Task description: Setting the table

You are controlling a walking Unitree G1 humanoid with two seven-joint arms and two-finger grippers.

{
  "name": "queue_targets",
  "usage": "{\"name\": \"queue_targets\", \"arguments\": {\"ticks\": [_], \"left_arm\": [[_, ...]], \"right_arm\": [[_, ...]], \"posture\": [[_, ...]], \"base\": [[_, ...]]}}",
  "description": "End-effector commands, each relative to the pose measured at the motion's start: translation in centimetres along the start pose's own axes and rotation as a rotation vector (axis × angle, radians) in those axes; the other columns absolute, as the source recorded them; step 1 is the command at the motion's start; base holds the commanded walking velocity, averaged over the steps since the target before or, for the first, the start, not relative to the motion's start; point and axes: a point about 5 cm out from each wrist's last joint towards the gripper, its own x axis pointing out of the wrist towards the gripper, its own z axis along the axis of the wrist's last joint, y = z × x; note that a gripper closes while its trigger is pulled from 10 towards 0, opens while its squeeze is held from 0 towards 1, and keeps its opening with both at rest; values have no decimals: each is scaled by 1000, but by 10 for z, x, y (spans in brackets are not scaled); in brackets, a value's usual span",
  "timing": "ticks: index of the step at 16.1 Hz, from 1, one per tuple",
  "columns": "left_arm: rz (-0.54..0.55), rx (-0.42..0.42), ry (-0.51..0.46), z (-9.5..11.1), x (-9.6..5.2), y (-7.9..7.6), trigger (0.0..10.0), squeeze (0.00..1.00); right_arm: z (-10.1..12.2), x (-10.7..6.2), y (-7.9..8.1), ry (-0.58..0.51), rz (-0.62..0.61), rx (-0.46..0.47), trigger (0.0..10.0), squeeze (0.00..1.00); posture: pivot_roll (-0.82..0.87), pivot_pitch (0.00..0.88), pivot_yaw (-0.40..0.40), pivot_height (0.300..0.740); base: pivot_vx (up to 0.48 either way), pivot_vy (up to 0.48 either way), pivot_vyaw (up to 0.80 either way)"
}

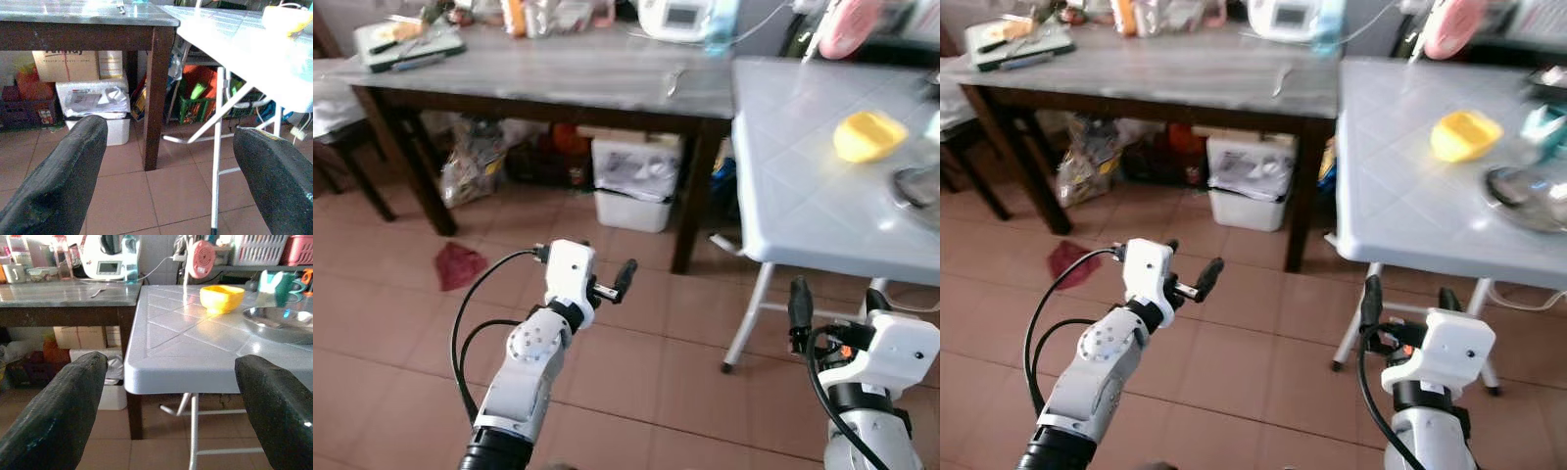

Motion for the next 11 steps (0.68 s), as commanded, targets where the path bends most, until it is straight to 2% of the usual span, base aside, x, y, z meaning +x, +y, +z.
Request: {"name": "queue_targets", "arguments": {"ticks": [1, 11], "left_arm": [[21, 8, 16, -3, -3, 7, 10000, 0], [21, 7, 14, -4, -1, 7, 10000, 0]], "right_arm": [[0, -1, 4, 3, 5, 9, 10000, 0], [0, 1, 4, -3, 8, 8, 10000, 0]], "posture": [[-10, 130, -10, 714], [-8, 120, -13, 714]], "base": [[0, -360, 0], [0, -361, 0]]}}
